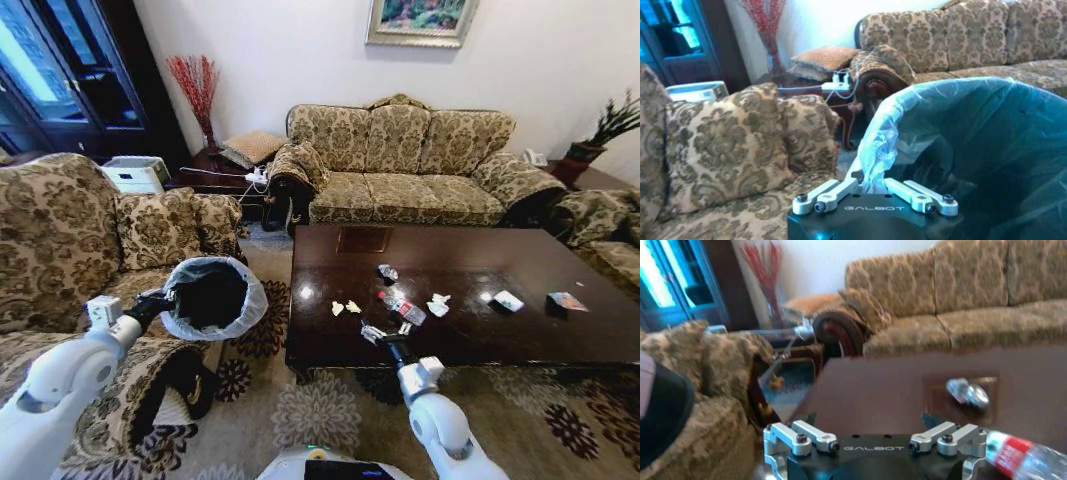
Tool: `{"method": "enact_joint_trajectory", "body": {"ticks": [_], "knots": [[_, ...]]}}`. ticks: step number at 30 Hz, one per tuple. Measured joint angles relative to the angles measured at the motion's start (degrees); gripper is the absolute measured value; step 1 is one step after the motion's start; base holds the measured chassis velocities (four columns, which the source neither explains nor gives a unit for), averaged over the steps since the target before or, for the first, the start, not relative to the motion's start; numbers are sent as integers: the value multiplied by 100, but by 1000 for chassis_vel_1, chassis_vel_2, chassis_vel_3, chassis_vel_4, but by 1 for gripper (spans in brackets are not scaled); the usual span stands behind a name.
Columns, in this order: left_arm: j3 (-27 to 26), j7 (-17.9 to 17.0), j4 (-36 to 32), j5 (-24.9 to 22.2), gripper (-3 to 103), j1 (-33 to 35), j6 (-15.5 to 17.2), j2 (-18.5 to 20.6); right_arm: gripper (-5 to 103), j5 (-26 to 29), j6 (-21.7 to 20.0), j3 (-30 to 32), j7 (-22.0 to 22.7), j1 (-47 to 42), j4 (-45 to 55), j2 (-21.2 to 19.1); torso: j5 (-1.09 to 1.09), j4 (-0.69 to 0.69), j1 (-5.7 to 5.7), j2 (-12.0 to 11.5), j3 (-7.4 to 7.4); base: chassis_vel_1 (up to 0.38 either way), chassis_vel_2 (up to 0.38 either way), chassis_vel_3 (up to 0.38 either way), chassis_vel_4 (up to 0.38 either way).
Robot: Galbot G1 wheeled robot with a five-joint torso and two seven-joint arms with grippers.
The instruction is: Move to the front of the table and place the trash on the table into the trash bin.
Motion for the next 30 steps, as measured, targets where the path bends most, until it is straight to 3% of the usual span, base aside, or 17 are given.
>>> {"method": "enact_joint_trajectory", "body": {"ticks": [5,11,20,30], "knots": [[9,12,-16,-4,1,-2,1,-15,100,377,-387,-119,52,502,-354,-113,-8,-7,-1,-2,-2,-69,-67,26,20],[59,-5,-96,-4,1,17,1,-39,100,441,-488,-738,110,1529,-1413,91,-12,0,-2,-6,-3,-7,-9,4,2],[82,-48,-214,-10,1,78,9,-31,100,-46,-129,-1361,189,2339,-2829,818,-6,-2,-4,-8,-5,0,0,0,0],[257,-100,-164,-12,1,26,5,18,100,-522,348,-1370,143,2830,-4146,1667,-9,-1,-5,-10,-6,0,0,0,0]]}}
